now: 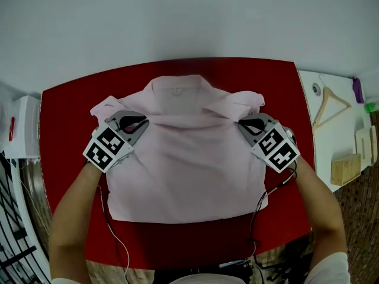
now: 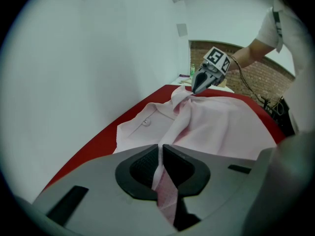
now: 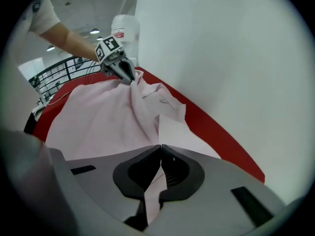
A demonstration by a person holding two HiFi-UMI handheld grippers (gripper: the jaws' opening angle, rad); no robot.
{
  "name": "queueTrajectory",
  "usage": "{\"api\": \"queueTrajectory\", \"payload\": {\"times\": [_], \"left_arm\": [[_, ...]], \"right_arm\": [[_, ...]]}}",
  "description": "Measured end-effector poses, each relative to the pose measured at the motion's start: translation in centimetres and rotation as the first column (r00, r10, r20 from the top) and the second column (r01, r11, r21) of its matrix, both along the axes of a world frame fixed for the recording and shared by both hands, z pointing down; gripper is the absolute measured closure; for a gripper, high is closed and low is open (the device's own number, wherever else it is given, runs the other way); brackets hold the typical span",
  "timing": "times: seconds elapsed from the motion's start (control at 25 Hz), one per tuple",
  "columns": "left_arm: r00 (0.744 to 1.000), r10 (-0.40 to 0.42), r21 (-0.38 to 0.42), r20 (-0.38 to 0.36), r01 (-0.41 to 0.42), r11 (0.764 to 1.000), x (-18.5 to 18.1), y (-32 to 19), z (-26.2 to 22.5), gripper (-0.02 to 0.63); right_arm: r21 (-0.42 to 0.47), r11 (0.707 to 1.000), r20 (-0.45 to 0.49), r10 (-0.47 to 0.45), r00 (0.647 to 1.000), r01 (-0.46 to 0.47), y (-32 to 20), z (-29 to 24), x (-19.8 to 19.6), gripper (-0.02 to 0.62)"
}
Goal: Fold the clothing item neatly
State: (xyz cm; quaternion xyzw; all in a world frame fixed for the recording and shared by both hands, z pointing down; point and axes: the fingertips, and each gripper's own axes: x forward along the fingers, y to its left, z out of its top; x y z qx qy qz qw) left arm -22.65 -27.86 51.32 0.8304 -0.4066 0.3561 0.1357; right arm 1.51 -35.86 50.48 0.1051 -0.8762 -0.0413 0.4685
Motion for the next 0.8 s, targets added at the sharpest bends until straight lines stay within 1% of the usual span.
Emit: {"api": "queueTrajectory", "payload": {"times": [0.12,0.24,0.36,0.48,0.6,0.64,0.68,0.72,0.76,0.8], "left_arm": [[1.000,0.002,0.004,-0.004,-0.002,1.000,0.2,0.0,-0.1,0.574],[1.000,-0.005,0.003,-0.001,0.005,1.000,0.0,-0.1,0.0,0.574],[1.000,-0.022,-0.003,-0.004,0.022,1.000,-0.1,-0.3,0.2,0.574],[0.999,-0.040,-0.003,-0.011,0.040,0.999,-0.2,-0.5,0.4,0.574],[0.998,-0.055,0.000,-0.031,0.055,0.999,-0.3,-0.8,0.3,0.574],[0.998,-0.056,0.002,-0.041,0.056,0.998,-0.3,-0.8,0.2,0.574],[0.997,-0.055,0.004,-0.050,0.055,0.998,-0.3,-0.8,-0.1,0.572],[0.997,-0.052,0.005,-0.056,0.053,0.999,-0.4,-0.8,-0.3,0.556],[0.997,-0.048,0.006,-0.061,0.048,0.999,-0.6,-0.7,-0.6,0.524],[0.997,-0.042,0.006,-0.062,0.042,0.999,-0.8,-0.6,-0.8,0.507]], "right_arm": [[0.059,0.997,0.036,0.045,0.998,-0.048,-2.4,-0.9,-1.1,0.575],[0.119,0.989,0.046,0.079,0.996,-0.084,-5.4,-1.0,-2.5,0.575],[0.156,0.978,0.056,0.128,0.990,-0.135,-8.2,-0.9,-3.8,0.575],[0.157,0.968,0.076,0.185,0.980,-0.195,-10.4,-0.5,-4.7,0.574],[0.132,0.958,0.103,0.240,0.965,-0.253,-12.3,0.2,-5.4,0.573],[0.122,0.956,0.113,0.253,0.961,-0.266,-12.8,0.4,-5.5,0.563],[0.119,0.954,0.127,0.260,0.957,-0.275,-13.2,0.3,-5.7,0.524],[0.127,0.951,0.144,0.262,0.954,-0.281,-13.6,0.0,-5.7,0.439],[0.144,0.949,0.160,0.257,0.953,-0.280,-13.9,-0.6,-5.7,0.413],[0.169,0.947,0.169,0.244,0.955,-0.272,-14.0,-1.3,-5.5,0.411]]}}
